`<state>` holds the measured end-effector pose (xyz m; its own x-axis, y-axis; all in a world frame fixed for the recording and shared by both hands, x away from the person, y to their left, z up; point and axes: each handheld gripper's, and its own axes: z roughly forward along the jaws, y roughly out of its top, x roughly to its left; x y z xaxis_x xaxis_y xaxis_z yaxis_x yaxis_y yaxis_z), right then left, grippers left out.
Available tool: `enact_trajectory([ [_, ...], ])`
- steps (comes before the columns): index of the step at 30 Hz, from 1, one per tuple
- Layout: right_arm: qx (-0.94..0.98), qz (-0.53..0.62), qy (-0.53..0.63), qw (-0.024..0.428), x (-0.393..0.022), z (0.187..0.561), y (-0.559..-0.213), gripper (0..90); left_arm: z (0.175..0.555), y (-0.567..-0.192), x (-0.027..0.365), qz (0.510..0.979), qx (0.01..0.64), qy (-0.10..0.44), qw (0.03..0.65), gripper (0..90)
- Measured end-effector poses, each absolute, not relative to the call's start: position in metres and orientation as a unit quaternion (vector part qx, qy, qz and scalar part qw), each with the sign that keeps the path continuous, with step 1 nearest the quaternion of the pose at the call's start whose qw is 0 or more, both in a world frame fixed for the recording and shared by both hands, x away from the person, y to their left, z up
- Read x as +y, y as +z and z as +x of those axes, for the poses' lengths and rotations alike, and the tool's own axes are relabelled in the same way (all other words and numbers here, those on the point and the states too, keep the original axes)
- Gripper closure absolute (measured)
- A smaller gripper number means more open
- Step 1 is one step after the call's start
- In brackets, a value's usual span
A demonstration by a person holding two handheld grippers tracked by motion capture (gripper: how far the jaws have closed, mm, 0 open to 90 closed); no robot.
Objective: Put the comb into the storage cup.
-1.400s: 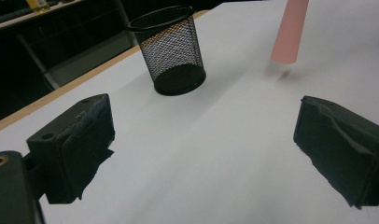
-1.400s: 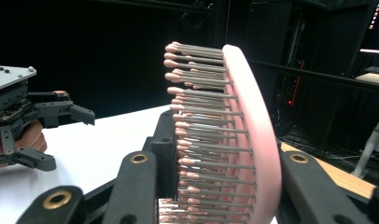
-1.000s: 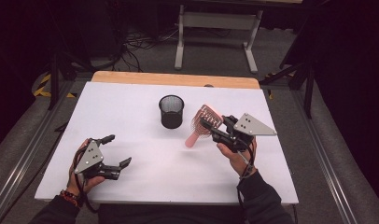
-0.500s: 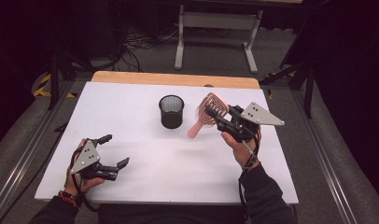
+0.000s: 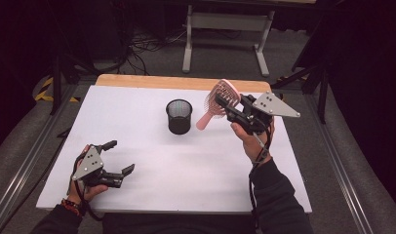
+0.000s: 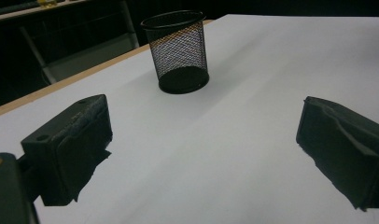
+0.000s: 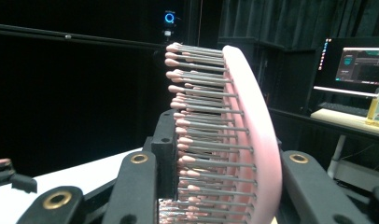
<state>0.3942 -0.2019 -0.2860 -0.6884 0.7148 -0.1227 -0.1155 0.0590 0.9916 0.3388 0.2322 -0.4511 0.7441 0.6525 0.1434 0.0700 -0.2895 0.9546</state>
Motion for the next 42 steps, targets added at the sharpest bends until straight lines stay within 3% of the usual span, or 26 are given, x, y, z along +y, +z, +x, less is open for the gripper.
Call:
enact_trajectory([
  [29, 0.635, 0.243, 0.648, 0.342, -0.17, 0.438, -0.263, 63.4, 0.339, -0.451, 0.233, 0.753, 0.241, 0.267, 0.551, 5.4],
  [42, 0.639, 0.247, 0.647, 0.336, -0.149, 0.461, -0.269, 63.4, 0.34, -0.452, 0.233, 0.753, 0.241, 0.262, 0.553, 5.4],
])
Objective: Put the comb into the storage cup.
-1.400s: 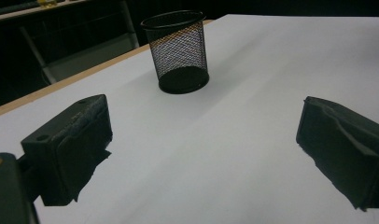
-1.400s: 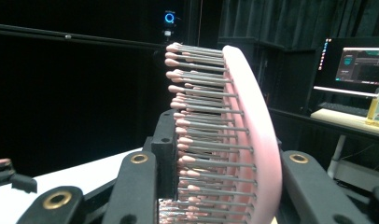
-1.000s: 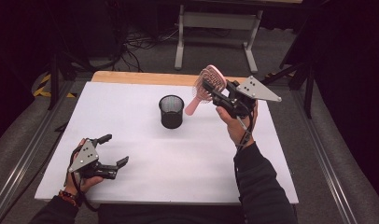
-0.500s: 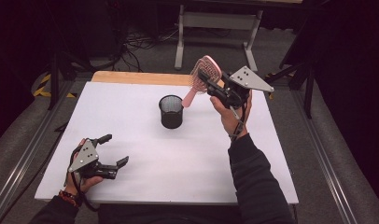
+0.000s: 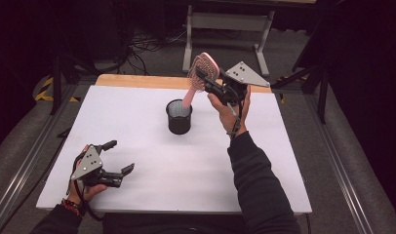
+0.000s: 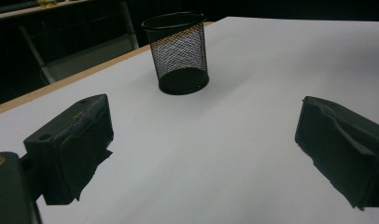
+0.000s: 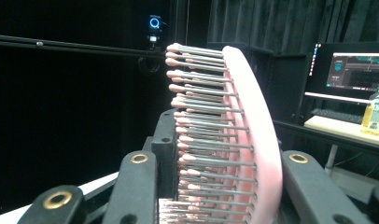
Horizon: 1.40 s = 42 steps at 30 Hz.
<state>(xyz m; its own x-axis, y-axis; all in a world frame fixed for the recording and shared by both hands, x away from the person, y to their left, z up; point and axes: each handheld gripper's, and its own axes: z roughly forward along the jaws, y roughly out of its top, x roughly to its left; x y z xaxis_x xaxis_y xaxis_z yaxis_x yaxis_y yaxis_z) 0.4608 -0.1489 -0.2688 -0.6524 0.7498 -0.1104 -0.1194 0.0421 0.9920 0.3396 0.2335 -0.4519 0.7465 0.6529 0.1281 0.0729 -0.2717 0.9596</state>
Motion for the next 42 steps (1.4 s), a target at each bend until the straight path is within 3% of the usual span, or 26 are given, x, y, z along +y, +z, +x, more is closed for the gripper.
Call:
enact_trajectory([
  [19, 0.653, 0.271, 0.634, 0.313, -0.123, 0.495, -0.302, 63.4, 0.344, -0.452, 0.237, 0.749, 0.249, 0.257, 0.558, 5.8],
  [42, 0.665, 0.319, 0.615, 0.28, -0.115, 0.503, -0.343, 63.4, 0.343, -0.452, 0.233, 0.755, 0.25, 0.263, 0.546, 7.1],
])
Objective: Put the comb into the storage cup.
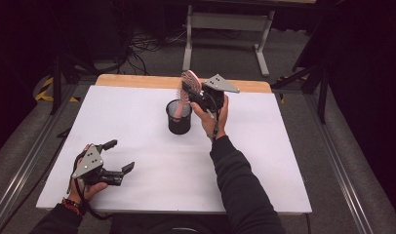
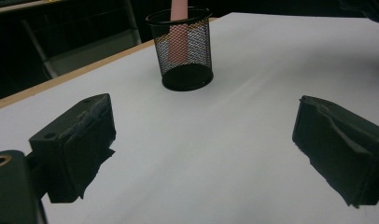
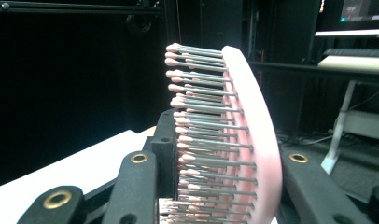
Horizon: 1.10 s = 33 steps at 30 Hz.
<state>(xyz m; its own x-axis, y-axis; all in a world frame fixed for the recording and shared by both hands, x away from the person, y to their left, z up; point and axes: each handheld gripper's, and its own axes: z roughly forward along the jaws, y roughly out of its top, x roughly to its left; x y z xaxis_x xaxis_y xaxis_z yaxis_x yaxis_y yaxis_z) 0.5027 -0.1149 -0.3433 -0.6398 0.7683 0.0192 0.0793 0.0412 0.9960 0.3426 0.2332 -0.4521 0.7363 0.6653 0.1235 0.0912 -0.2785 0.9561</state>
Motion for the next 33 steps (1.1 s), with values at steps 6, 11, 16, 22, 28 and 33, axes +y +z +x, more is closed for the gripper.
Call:
enact_trajectory([
  [6, 0.67, 0.326, 0.61, 0.269, -0.112, 0.505, -0.349, 63.4, 0.341, -0.451, 0.233, 0.753, 0.249, 0.265, 0.549, 7.1],
  [11, 0.673, 0.323, 0.613, 0.261, -0.108, 0.504, -0.354, 63.3, 0.341, -0.451, 0.234, 0.752, 0.249, 0.266, 0.55, 7.1],
  [16, 0.671, 0.328, 0.615, 0.253, -0.106, 0.505, -0.364, 63.1, 0.341, -0.451, 0.235, 0.753, 0.249, 0.265, 0.549, 7.3],
  [22, 0.665, 0.338, 0.622, 0.239, -0.112, 0.507, -0.369, 62.3, 0.342, -0.45, 0.236, 0.748, 0.256, 0.261, 0.554, 7.5],
  [28, 0.656, 0.364, 0.62, 0.231, -0.129, 0.515, -0.372, 61.0, 0.341, -0.449, 0.237, 0.746, 0.261, 0.268, 0.551, 7.6],
  [33, 0.643, 0.393, 0.617, 0.226, -0.143, 0.519, -0.378, 59.4, 0.34, -0.449, 0.237, 0.748, 0.259, 0.271, 0.548, 7.5],
])
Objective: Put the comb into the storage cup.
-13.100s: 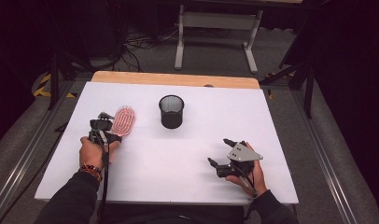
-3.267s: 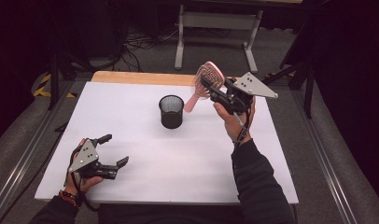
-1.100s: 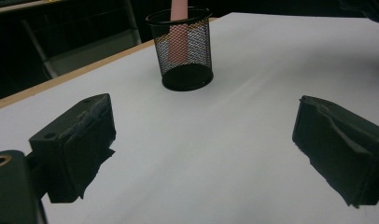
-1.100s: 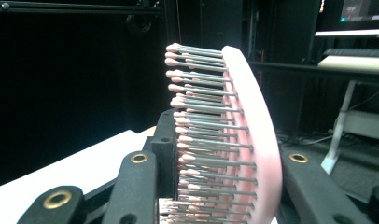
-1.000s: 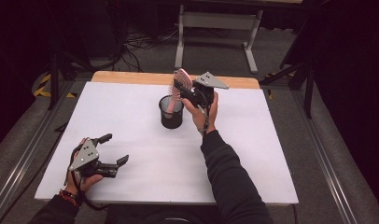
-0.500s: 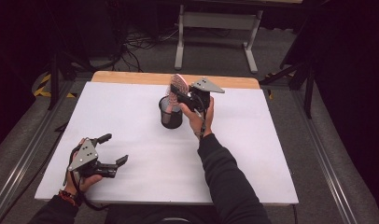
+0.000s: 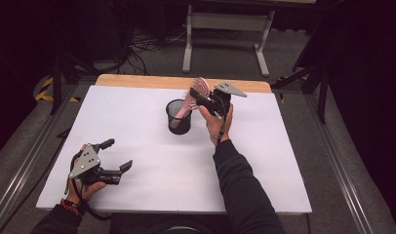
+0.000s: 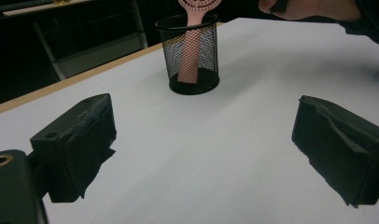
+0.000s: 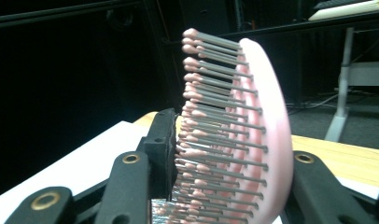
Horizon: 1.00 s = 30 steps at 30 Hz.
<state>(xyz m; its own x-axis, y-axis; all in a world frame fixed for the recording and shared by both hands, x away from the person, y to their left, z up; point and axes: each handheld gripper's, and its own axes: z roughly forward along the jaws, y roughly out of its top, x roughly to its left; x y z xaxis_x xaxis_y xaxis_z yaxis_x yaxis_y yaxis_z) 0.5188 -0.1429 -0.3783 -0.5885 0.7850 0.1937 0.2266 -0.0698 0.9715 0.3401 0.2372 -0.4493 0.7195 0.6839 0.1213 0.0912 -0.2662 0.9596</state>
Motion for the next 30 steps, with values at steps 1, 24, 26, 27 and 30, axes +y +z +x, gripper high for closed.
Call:
enact_trajectory([
  [1, 0.641, 0.397, 0.618, 0.223, -0.1458, 0.5193, -0.3802, 59.1, 0.3393, -0.4488, 0.237, 0.748, 0.256, 0.273, 0.547, 7.5],
  [24, 0.66, 0.398, 0.585, 0.254, -0.1416, 0.5145, -0.3781, 48.1, 0.3397, -0.4497, 0.2346, 0.752, 0.255, 0.273, 0.543, 7.5],
  [26, 0.662, 0.396, 0.583, 0.256, -0.1404, 0.5141, -0.3771, 47.7, 0.3397, -0.4495, 0.2352, 0.751, 0.257, 0.274, 0.543, 7.5],
  [27, 0.662, 0.396, 0.583, 0.256, -0.1404, 0.5141, -0.3771, 47.7, 0.3397, -0.4495, 0.2352, 0.751, 0.257, 0.274, 0.543, 7.5],
  [30, 0.667, 0.394, 0.574, 0.266, -0.1382, 0.5134, -0.3751, 40.8, 0.3395, -0.4489, 0.2362, 0.75, 0.258, 0.273, 0.544, 7.5],
])
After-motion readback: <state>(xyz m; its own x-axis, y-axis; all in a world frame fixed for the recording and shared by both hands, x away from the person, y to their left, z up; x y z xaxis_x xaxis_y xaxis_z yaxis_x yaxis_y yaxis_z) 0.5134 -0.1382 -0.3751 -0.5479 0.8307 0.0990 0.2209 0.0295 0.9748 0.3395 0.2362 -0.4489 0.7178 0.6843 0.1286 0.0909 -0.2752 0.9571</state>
